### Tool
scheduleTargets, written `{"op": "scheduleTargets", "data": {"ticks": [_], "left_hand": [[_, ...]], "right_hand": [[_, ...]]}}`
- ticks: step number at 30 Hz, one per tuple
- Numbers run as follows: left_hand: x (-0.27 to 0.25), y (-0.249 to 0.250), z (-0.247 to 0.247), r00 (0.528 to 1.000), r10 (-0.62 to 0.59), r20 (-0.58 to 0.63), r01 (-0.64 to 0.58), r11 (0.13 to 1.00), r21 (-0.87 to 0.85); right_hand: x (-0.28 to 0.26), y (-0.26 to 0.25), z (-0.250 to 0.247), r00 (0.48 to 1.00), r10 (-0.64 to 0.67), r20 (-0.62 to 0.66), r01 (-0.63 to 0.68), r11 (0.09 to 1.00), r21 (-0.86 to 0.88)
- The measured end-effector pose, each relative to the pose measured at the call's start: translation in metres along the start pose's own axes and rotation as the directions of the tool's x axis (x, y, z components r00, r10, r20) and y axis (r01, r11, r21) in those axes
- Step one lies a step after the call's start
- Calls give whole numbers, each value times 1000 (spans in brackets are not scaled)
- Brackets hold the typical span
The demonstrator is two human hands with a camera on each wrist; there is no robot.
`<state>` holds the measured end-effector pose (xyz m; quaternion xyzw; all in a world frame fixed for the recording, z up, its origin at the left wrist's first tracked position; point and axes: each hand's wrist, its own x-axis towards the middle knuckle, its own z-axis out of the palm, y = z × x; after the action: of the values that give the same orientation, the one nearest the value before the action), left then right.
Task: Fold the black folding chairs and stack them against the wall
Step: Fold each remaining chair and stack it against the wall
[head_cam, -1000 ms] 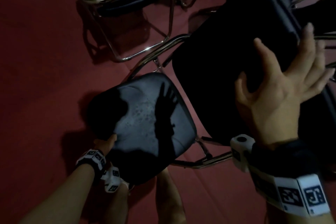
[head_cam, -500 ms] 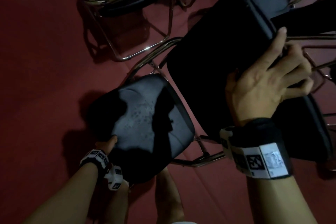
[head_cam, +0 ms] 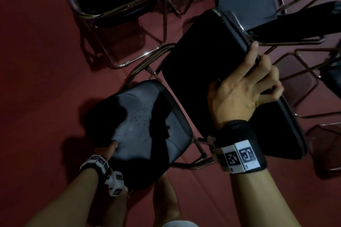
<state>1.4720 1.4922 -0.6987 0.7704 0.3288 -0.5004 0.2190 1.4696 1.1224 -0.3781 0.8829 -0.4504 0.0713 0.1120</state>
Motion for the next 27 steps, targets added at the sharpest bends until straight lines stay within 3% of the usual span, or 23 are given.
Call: {"op": "scheduleTargets", "data": {"ticks": [13,17,22,25,27], "left_hand": [[-95,28,-16,998,-8,54,9,1000,-2],[-35,0,5,1000,-27,14,28,1000,-9],[-143,44,-14,995,95,32,-97,994,48],[-125,47,-2,995,96,-18,-94,992,80],[-92,49,15,991,130,9,-130,990,58]], "right_hand": [[-14,-7,-20,997,-23,74,20,999,42],[-28,-14,-29,990,-23,141,14,998,64],[-29,-18,-53,976,-31,214,7,994,113],[-35,-19,-65,966,-50,254,20,993,119],[-40,-21,-73,957,-82,278,45,990,137]]}}
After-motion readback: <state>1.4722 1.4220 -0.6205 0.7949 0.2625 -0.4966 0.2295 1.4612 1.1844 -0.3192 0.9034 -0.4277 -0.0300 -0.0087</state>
